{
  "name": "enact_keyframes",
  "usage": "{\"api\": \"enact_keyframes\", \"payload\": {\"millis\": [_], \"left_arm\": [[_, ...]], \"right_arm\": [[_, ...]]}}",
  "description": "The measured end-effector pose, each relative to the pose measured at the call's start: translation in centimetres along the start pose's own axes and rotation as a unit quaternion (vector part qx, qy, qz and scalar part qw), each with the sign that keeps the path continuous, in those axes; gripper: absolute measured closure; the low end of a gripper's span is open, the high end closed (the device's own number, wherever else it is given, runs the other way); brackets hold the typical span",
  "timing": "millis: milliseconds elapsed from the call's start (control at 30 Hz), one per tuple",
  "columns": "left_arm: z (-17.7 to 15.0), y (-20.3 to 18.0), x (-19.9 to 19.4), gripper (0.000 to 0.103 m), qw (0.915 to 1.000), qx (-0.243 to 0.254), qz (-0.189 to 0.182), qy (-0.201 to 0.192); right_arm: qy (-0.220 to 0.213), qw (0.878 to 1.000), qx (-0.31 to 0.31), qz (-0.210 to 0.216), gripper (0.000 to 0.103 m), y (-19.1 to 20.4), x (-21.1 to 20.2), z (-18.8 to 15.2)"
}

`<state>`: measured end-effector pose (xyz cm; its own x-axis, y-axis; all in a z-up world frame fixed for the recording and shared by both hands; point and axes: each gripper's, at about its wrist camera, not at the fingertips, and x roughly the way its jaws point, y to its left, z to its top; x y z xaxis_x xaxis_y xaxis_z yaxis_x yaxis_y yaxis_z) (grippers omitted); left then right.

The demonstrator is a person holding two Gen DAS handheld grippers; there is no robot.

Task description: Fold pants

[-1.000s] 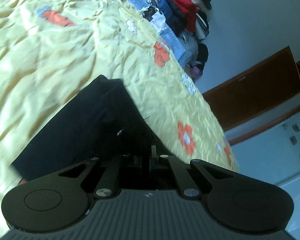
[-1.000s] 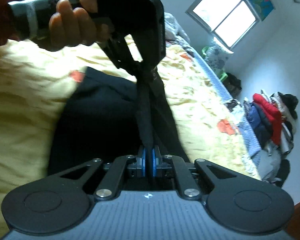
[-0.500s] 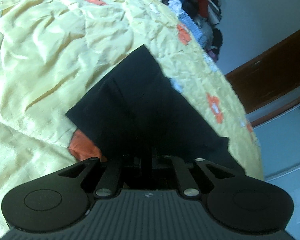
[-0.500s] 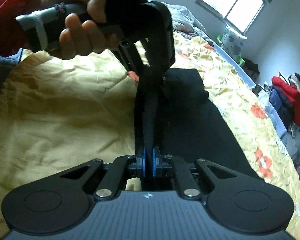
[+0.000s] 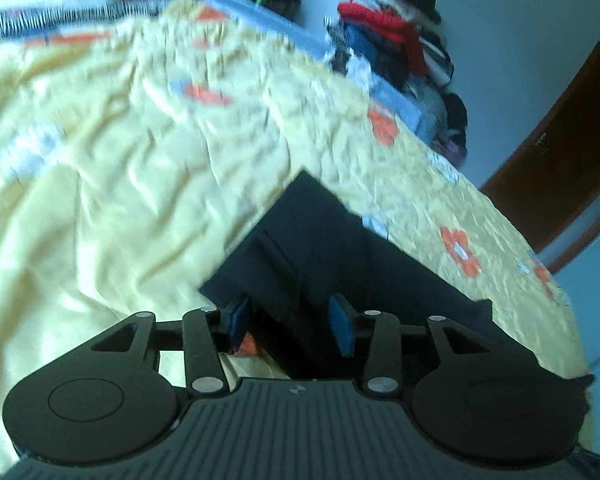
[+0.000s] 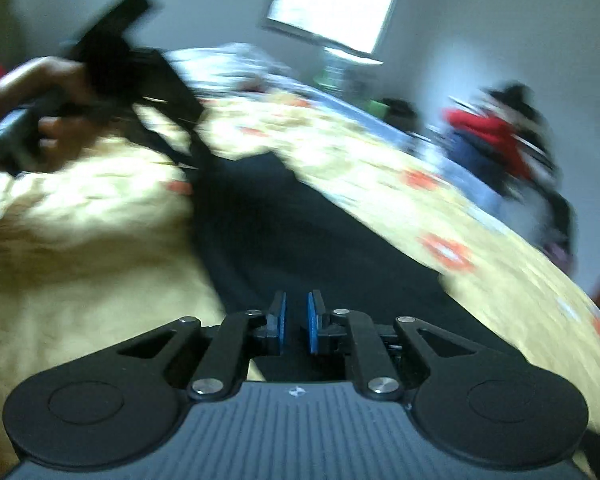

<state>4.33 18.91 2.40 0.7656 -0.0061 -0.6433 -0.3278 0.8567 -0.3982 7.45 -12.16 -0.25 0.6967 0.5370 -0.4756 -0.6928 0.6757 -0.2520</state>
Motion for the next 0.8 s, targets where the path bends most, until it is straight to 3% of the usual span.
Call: {"api": "enact_keyframes", "payload": {"millis": [167, 267, 367, 500, 567, 633, 667, 733, 800], "left_arm": [[-0.6, -3.3, -1.7, 0.054, 0.9977, 0.058, -0.003, -0.036], [-1.8, -6.9, -1.7, 0.050, 0.9923, 0.113, -0.042, -0.030], [-3.7, -10.7, -0.9, 0.048, 0.9811, 0.172, -0.087, -0.013], [-6.5, -15.5, -0.1, 0.046, 0.9570, 0.255, -0.139, -0.002], [-8.2, -17.2, 0.4, 0.045, 0.9450, 0.286, -0.159, 0.004], [-9.8, -18.8, 1.0, 0.045, 0.9329, 0.313, -0.178, 0.015], [-10.5, -19.5, 1.2, 0.045, 0.9272, 0.325, -0.186, 0.020], [-11.8, -20.6, 1.7, 0.045, 0.9150, 0.348, -0.201, 0.029], [-13.2, -21.7, 2.3, 0.043, 0.9040, 0.366, -0.218, 0.030]], "right_arm": [[0.048, 0.987, 0.111, -0.108, 0.092, -5.9, -3.6, -4.9], [0.073, 0.968, 0.169, -0.172, 0.092, -9.0, -5.9, -8.1], [0.083, 0.946, 0.220, -0.224, 0.092, -11.1, -9.4, -11.6], [0.096, 0.911, 0.266, -0.299, 0.090, -13.9, -12.9, -15.3], [0.097, 0.890, 0.304, -0.325, 0.075, -15.3, -14.9, -17.7], [0.117, 0.863, 0.347, -0.348, 0.043, -16.6, -16.1, -20.1], [0.112, 0.855, 0.360, -0.356, 0.042, -16.7, -16.9, -21.0], [0.089, 0.844, 0.381, -0.367, 0.042, -16.6, -18.8, -21.5], [0.049, 0.848, 0.387, -0.359, 0.042, -17.4, -19.4, -20.7]]}}
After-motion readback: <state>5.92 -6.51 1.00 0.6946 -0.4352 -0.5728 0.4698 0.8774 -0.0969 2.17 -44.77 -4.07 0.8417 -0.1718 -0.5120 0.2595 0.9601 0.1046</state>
